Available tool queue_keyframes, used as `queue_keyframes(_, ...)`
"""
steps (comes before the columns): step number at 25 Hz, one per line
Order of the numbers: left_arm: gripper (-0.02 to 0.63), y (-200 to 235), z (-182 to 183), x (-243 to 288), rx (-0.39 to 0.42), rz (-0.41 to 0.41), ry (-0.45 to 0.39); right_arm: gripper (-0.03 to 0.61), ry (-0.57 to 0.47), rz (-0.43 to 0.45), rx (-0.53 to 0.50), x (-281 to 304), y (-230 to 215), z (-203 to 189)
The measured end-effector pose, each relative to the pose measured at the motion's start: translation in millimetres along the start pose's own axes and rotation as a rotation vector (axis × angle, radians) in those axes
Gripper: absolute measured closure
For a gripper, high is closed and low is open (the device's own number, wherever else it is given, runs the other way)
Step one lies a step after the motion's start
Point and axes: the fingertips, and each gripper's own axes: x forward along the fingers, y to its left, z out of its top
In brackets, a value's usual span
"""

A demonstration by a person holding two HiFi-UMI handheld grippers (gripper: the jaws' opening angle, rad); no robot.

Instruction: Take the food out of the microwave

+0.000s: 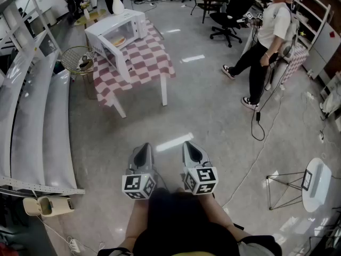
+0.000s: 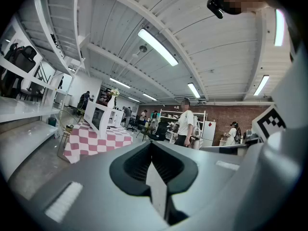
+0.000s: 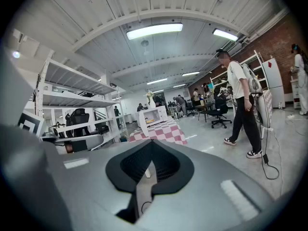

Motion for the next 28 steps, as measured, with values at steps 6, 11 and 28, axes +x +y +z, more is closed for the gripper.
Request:
queue_keyframes(6, 0.606, 2, 4, -1, 0.006, 0.015, -0.011, 0.578, 0.008, 0.019, -0.012, 0, 4, 3)
queue_keyframes(11, 0.606, -4, 6, -4, 0.006, -0.007, -0.020, 0.578, 0.007, 0.005, 0.000, -4, 6, 1)
queue_keyframes(28, 0.606, -14, -4, -23, -0.009, -0.032, -0.015, 0.578, 0.009, 0.010, 0.017, -21, 20, -12)
